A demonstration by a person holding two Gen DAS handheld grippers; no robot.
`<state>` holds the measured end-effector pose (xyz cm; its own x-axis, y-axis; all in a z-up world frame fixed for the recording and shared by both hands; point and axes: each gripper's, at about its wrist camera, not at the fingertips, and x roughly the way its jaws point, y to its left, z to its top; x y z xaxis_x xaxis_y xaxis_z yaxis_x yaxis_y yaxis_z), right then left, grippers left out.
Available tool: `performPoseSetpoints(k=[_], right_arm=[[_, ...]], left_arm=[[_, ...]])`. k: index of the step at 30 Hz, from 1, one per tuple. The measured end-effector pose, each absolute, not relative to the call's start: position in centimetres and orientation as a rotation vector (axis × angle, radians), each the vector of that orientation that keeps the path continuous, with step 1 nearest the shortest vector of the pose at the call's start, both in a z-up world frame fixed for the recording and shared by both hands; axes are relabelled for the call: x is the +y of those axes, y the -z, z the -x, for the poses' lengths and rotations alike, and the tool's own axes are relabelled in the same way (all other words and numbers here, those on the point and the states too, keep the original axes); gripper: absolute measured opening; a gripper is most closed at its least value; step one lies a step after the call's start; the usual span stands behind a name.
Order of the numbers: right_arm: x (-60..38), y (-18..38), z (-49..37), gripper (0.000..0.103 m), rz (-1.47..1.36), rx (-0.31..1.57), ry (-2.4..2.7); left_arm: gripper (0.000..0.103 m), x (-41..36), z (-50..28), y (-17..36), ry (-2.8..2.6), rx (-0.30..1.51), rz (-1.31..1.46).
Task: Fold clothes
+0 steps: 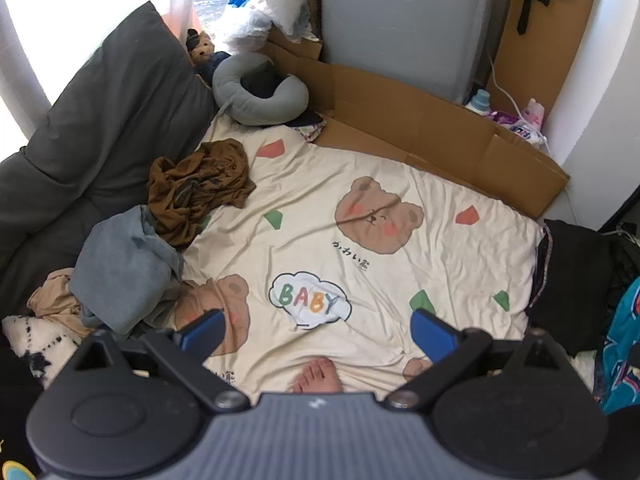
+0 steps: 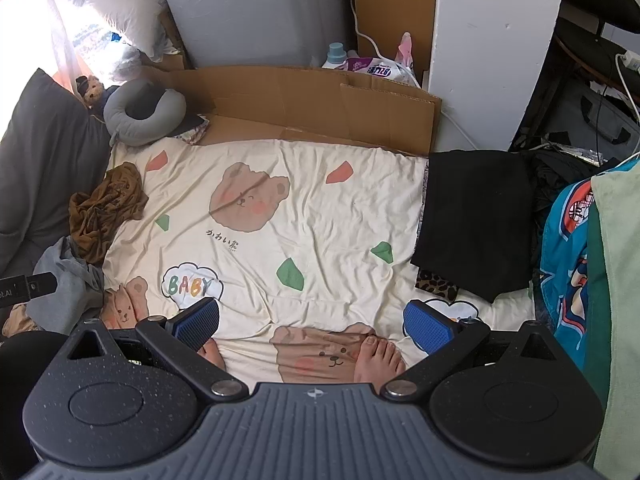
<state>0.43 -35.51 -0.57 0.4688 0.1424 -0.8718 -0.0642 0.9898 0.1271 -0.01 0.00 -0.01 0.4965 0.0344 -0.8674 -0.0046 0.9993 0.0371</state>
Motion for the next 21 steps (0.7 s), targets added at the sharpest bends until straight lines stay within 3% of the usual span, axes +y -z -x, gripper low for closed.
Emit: performPoseSetpoints(k=[21], right_arm=[[-35.73, 0.54, -0.33, 0.102, -0.092, 1.069, -0.132]], left_arm=[[0.100, -0.07, 0.19, 0.21, -0.033, 1.054, -0.037]])
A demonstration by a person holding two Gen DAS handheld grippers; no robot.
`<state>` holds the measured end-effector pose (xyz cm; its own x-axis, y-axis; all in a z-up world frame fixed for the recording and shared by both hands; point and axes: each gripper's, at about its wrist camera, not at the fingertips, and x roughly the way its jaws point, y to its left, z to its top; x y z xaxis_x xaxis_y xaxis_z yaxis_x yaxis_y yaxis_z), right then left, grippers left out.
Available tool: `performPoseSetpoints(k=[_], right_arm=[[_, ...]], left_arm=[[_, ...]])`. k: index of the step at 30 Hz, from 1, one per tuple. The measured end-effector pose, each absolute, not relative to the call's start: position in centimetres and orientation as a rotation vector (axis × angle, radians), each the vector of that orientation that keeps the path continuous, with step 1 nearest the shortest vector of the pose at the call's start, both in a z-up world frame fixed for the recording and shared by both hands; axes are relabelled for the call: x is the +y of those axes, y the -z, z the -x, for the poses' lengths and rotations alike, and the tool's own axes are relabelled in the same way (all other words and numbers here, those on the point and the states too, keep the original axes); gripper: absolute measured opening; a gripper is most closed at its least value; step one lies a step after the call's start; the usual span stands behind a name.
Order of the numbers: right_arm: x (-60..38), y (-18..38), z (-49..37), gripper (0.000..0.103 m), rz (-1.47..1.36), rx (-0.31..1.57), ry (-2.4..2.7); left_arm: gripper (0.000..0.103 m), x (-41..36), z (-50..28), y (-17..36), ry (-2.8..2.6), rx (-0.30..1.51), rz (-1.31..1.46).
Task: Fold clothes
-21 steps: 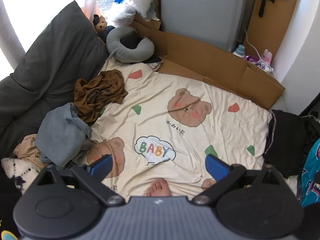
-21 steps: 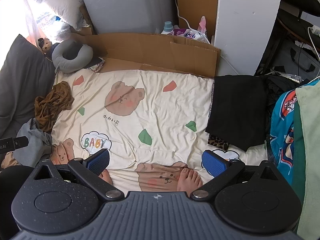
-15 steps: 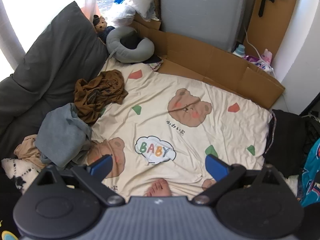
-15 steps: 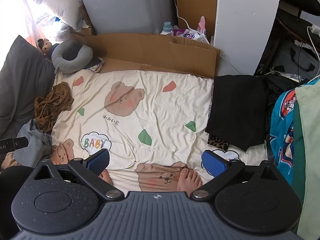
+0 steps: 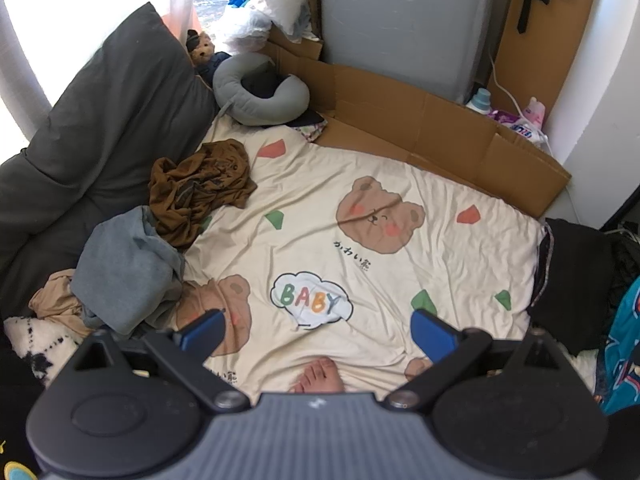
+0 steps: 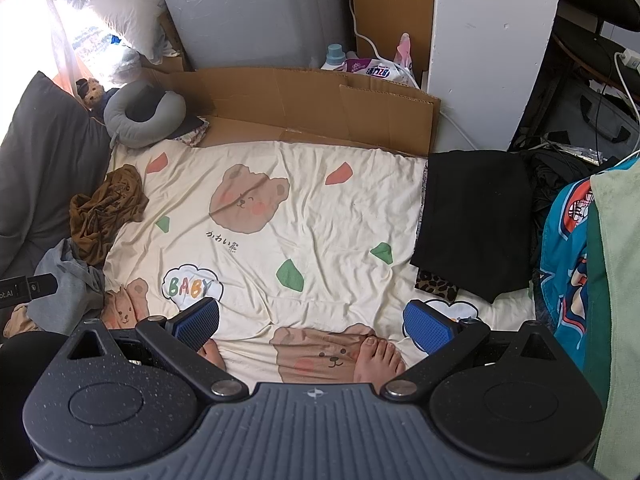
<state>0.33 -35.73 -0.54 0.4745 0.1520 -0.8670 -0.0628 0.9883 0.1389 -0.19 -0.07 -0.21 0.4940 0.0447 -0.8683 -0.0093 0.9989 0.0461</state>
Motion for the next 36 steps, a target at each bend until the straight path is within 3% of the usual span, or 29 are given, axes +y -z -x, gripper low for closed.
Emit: performPoseSetpoints(k=[36], right_arm=[[-35.6, 0.5, -0.4, 0.102, -0.016, 1.067, -0.110]], left_arm=[[0.100, 1.1, 0.4, 0.2, -0.032, 1.053, 0.012]])
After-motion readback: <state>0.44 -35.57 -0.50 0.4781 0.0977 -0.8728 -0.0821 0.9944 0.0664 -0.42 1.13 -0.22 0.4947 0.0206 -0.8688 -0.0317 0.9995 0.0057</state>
